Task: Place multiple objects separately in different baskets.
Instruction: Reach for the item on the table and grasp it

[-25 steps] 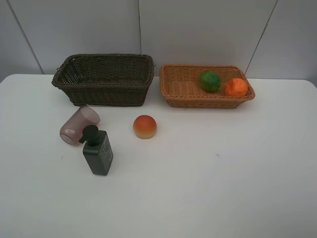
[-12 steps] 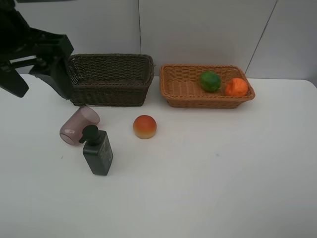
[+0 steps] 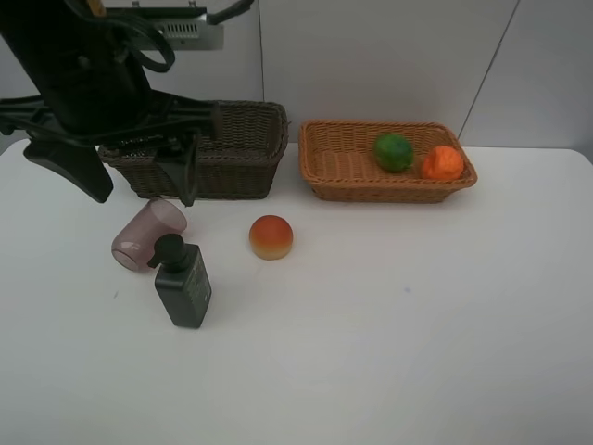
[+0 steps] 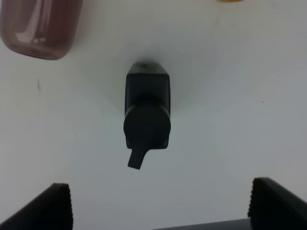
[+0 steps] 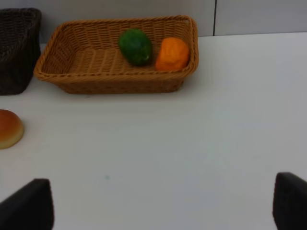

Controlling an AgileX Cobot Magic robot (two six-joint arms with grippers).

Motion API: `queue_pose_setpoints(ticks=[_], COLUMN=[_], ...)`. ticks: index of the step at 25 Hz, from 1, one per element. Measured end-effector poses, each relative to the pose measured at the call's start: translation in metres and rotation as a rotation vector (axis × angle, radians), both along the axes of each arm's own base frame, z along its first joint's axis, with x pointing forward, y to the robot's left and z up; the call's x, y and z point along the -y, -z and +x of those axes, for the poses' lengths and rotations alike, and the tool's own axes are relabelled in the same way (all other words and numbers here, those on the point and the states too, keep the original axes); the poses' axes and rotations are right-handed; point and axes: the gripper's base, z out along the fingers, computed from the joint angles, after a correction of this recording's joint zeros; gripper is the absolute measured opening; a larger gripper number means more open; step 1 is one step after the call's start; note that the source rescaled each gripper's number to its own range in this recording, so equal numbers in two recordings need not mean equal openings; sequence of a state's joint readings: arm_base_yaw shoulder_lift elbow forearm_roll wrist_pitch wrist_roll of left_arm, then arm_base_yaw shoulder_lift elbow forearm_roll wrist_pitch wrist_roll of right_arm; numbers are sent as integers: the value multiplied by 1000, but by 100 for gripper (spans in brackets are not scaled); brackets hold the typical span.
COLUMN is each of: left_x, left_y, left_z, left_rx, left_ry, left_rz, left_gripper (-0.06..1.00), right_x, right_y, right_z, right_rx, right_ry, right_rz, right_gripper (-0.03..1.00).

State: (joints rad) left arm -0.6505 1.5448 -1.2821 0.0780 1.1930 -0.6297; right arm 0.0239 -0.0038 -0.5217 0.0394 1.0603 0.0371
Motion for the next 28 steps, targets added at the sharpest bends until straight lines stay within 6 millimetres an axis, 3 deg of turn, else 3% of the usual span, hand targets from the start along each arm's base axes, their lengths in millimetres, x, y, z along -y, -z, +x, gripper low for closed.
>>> queue_pose_setpoints(ticks=[8, 17, 28], left_x=[3, -9, -7], left_y=[13, 43, 60], left_z=[5, -6, -5], left_rx=[-21, -100, -50], left_ry=[-1, 8, 23], left_rz=[46, 138, 90], left_gripper=[91, 91, 91], right_x=[0, 0, 0], right_y=[0, 0, 0], right_z=[0, 0, 0], right_rx=[0, 0, 0], right_ry=[0, 0, 0], right_rz=[1, 0, 0], right_gripper=[100, 100, 100])
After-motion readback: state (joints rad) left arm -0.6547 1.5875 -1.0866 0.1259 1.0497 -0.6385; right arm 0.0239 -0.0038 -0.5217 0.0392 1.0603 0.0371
